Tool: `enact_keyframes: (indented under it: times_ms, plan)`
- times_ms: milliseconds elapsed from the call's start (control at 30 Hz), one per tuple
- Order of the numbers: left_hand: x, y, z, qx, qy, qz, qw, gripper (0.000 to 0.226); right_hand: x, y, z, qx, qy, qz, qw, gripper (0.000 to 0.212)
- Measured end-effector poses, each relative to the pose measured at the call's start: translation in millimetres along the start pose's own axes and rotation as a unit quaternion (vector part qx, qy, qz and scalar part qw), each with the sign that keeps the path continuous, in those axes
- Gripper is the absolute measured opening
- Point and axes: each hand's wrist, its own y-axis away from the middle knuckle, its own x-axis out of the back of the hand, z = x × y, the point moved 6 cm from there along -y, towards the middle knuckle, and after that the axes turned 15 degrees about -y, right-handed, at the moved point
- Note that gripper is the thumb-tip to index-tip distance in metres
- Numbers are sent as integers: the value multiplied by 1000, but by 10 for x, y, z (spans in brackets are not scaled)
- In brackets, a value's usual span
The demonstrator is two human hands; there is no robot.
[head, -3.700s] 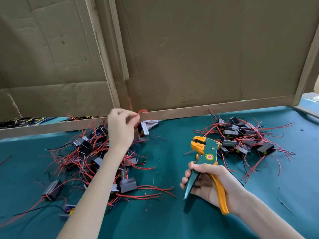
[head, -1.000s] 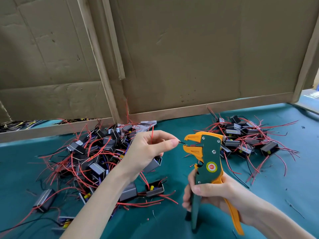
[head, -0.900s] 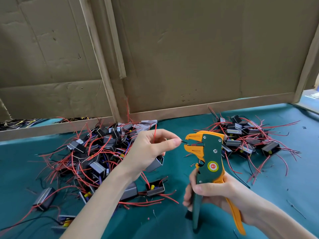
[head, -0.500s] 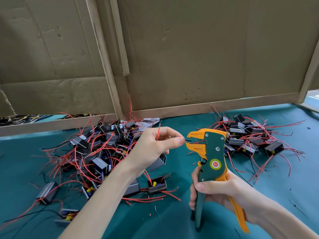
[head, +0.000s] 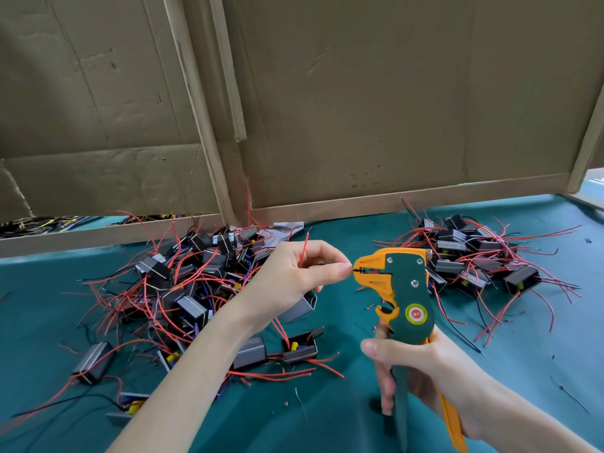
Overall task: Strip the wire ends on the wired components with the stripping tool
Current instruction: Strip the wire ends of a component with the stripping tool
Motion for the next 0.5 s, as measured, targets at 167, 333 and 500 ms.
enact_keyframes:
  times_ms: [167, 333, 500]
  plan:
    - [-215, -54, -159, 56, 194, -44, 978, 28, 125, -92, 50, -3, -73, 31, 997, 31]
    - [-96, -67, -224, 8, 10, 51, 999, 37, 127, -193, 58, -17, -120, -27, 992, 39]
    - [-61, -25, -234, 19, -69, 78, 994, 47, 142, -199, 90, -28, -114, -41, 992, 35]
